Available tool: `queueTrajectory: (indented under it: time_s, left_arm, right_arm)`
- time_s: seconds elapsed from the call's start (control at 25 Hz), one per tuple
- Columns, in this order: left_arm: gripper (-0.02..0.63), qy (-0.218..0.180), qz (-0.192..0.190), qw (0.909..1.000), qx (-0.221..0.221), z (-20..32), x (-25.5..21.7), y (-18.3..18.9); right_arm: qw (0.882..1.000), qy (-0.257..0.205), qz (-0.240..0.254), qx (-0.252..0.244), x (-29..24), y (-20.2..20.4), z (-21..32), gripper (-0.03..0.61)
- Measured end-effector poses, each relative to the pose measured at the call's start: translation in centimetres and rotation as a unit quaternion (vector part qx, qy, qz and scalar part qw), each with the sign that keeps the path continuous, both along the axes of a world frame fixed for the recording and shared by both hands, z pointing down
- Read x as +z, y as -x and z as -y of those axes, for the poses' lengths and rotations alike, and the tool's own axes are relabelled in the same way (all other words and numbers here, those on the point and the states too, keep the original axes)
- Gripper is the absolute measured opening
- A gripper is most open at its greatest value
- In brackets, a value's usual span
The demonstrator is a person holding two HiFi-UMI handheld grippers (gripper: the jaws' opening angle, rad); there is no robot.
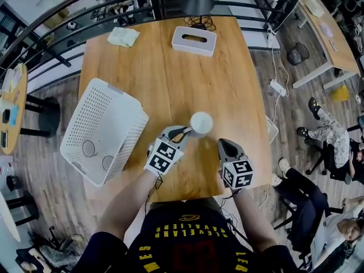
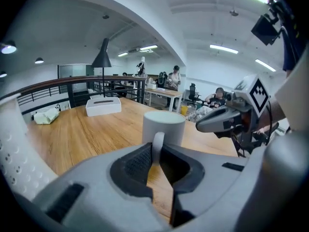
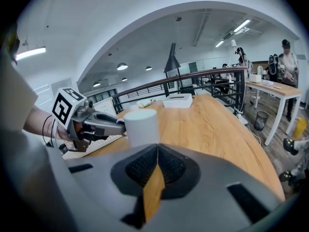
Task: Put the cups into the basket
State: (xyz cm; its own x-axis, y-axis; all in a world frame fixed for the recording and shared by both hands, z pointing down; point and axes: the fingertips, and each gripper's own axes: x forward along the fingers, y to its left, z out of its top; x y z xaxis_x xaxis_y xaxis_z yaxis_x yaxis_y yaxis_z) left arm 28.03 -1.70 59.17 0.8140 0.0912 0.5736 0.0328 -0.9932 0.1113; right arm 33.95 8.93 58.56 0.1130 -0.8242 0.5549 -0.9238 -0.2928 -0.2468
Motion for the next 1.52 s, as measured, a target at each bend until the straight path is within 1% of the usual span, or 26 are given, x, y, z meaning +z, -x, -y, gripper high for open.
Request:
queueTrajectory:
  time_s: [0.2,0.36,0.48,0.56,0.68,0.88,1.0,1.12,1.28,1.4,1.52]
  left_arm:
    - [0.051,0.017,-0.034,0.999,-0.025,0.6,-3.5,2.1]
    - [0.051,0.015,-0.062,0.9977,-0.025,0.8,-7.2,4.2]
    - [0.051,0.028,-0.09,0.9953,-0.022,0.9,-10.0,6.1]
    - [0.051,0.041,-0.103,0.9937,-0.017,0.7,-11.4,7.7]
    - [0.051,0.048,-0.118,0.9917,-0.015,1.1,-13.2,10.5]
    - [0.051,0.062,-0.158,0.9848,-0.036,3.0,-16.3,15.4]
    - [0.051,0.06,-0.176,0.9815,-0.045,4.2,-17.8,18.4]
    - [0.051,0.054,-0.188,0.9791,-0.055,5.4,-18.9,21.0]
    - [0.051,0.047,-0.192,0.977,-0.079,7.2,-19.4,23.7]
    - [0.051,0.038,-0.193,0.9751,-0.102,8.6,-19.7,25.1]
    - [0.051,0.035,-0.201,0.9717,-0.119,9.5,-20.2,26.0]
  right_arm:
    - [1.0,-0.006,-0.008,0.001,-0.7,0.9,0.3,0.014]
    - [1.0,-0.015,-0.017,-0.002,-2.1,2.1,1.3,0.014]
    - [0.999,-0.022,-0.027,-0.007,-3.4,3.3,2.3,0.014]
    - [0.999,-0.025,-0.032,-0.008,-4.2,4.4,2.6,0.014]
    - [0.999,-0.03,-0.04,-0.008,-5.5,6.2,3.3,0.014]
    - [0.997,-0.04,-0.058,-0.014,-8.0,9.3,5.2,0.014]
    - [0.997,-0.044,-0.061,-0.014,-8.7,11.4,6.1,0.014]
    - [0.997,-0.046,-0.06,-0.021,-9.1,13.6,7.0,0.014]
    - [0.996,-0.054,-0.058,-0.044,-9.8,16.1,8.3,0.014]
    - [0.994,-0.064,-0.06,-0.065,-10.4,17.1,9.2,0.014]
    - [0.993,-0.07,-0.061,-0.076,-10.4,17.1,9.4,0.014]
